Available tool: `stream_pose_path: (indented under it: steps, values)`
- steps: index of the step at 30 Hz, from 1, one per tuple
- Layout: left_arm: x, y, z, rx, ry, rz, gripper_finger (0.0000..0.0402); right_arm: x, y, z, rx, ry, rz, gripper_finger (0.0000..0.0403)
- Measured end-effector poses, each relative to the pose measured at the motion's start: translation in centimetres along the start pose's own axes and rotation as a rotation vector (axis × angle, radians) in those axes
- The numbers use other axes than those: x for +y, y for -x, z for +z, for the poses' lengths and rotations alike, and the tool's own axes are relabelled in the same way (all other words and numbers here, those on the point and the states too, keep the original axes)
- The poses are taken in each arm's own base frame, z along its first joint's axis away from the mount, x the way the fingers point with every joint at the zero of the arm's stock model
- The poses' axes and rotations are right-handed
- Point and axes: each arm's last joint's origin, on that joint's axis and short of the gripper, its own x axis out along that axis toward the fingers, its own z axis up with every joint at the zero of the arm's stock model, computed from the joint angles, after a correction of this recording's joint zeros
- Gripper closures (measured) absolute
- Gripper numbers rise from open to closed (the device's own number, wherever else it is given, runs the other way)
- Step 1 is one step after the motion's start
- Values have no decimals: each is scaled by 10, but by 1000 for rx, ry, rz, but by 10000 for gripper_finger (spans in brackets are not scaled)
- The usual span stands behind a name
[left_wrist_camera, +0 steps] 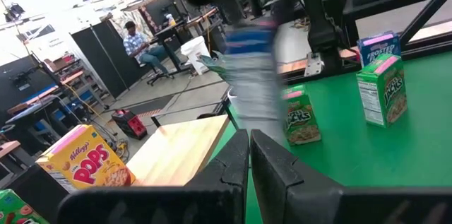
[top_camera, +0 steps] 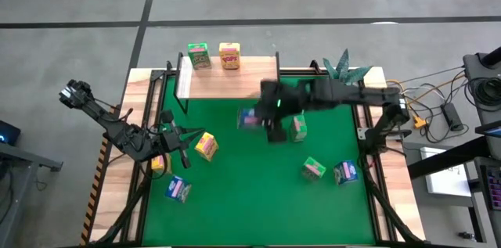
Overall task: Stack cereal on shelf
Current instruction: Put the middle blue cereal box on the shelf
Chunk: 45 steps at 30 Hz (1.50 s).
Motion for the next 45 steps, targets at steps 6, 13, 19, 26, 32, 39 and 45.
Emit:
stream_pose_path:
  steps: [6,13,19,26,32,39,45]
  values:
    - [0,0,0,0,0,0,402,-72,12,-25,23,3,-119,225]
    - [0,0,0,0,-1,0,402,-144,8,-64,51,-61,-128,225]
    - [0,0,0,0,-2,2,402,-186,11,-86,-25,-77,-148,225]
    - [7,1,1,41,31,227,402,-214,4,-100,-39,-49,-161,225]
    - [16,4,1,79,43,389,402,-223,4,-89,-57,10,-173,225]
    - [20,7,2,73,68,393,402,-231,19,-75,-49,25,-172,225]
    - [19,6,2,75,64,393,402,-230,17,-78,9,-1,-116,225]
